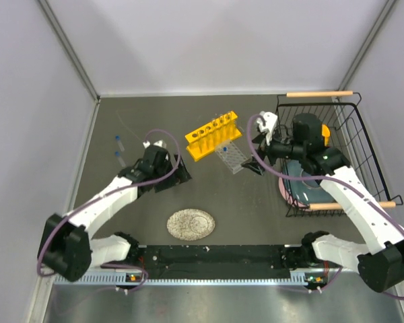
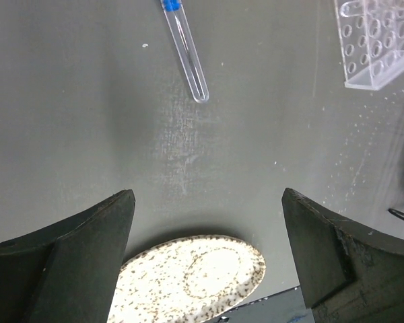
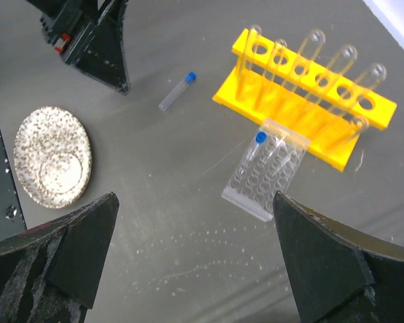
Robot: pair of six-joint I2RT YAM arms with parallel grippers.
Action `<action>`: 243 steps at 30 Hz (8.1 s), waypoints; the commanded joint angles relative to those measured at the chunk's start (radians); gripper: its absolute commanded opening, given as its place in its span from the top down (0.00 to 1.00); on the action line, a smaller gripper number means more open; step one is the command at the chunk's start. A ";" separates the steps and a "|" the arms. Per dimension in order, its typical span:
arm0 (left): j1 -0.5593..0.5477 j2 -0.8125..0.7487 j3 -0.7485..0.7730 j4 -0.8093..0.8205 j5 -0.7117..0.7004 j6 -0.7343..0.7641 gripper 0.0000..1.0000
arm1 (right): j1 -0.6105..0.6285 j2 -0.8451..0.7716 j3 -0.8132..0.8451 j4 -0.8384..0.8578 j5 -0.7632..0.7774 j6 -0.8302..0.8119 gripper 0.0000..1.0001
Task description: Organize the chemistry lab equipment
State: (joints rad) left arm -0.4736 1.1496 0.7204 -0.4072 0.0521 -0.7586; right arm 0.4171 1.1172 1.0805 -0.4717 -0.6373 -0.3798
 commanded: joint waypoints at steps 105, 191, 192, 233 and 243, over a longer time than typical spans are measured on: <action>-0.465 0.018 0.214 0.429 0.170 0.266 0.97 | 0.008 0.058 -0.096 0.189 -0.395 0.749 0.38; -0.137 -0.452 0.011 -0.101 -0.302 0.315 0.01 | 0.107 0.573 -0.134 0.731 0.330 0.268 0.82; -0.135 -0.452 0.011 -0.101 -0.304 0.315 0.01 | 0.107 0.573 -0.136 0.728 0.329 0.266 0.81; 0.641 0.106 0.183 -0.001 0.058 0.327 0.02 | -0.138 -0.074 -0.198 0.087 -0.194 -0.031 0.01; 0.705 0.530 0.456 -0.099 -0.027 0.398 0.13 | -0.179 -0.106 -0.249 0.088 -0.263 -0.041 0.01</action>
State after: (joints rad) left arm 0.2234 1.5883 1.0836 -0.4843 0.0681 -0.4049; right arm 0.2459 1.0386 0.8417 -0.3973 -0.8341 -0.3943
